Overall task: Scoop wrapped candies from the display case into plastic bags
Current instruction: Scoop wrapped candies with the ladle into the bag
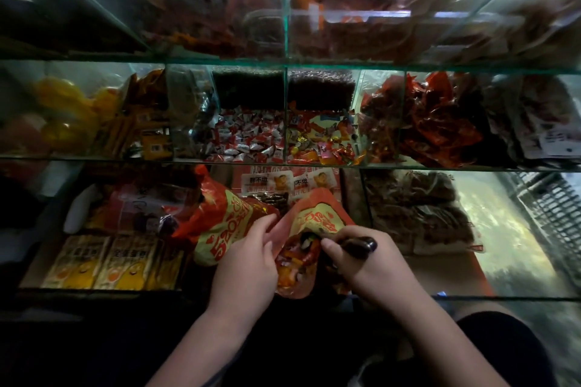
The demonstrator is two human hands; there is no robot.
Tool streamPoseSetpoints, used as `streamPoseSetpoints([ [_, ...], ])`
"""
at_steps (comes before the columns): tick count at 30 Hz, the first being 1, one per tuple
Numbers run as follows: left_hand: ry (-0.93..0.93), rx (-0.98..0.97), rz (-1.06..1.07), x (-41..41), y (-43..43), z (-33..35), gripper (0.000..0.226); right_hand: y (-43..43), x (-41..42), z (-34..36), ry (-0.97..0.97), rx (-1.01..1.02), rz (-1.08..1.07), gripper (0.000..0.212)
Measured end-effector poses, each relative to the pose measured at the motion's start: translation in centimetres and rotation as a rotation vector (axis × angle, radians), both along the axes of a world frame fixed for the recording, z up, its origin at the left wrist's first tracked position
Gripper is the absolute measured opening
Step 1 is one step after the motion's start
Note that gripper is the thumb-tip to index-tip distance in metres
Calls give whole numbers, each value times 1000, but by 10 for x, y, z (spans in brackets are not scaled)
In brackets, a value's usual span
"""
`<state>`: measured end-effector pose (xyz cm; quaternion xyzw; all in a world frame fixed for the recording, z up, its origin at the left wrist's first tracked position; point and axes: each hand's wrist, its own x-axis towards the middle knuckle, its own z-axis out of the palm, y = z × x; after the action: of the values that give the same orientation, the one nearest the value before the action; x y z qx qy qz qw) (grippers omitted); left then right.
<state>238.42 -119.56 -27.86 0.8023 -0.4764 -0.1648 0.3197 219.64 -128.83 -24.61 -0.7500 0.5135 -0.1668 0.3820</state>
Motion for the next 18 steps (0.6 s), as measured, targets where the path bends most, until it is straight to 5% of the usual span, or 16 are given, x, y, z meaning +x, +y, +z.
streamPoseSetpoints([
  [12, 0, -23, 16, 3, 2, 11, 45, 0, -6, -10, -318, 322, -416, 15],
  [18, -77, -487, -112, -10, 4, 30, 27, 1, -14, -6, -450, 315, -609, 26],
])
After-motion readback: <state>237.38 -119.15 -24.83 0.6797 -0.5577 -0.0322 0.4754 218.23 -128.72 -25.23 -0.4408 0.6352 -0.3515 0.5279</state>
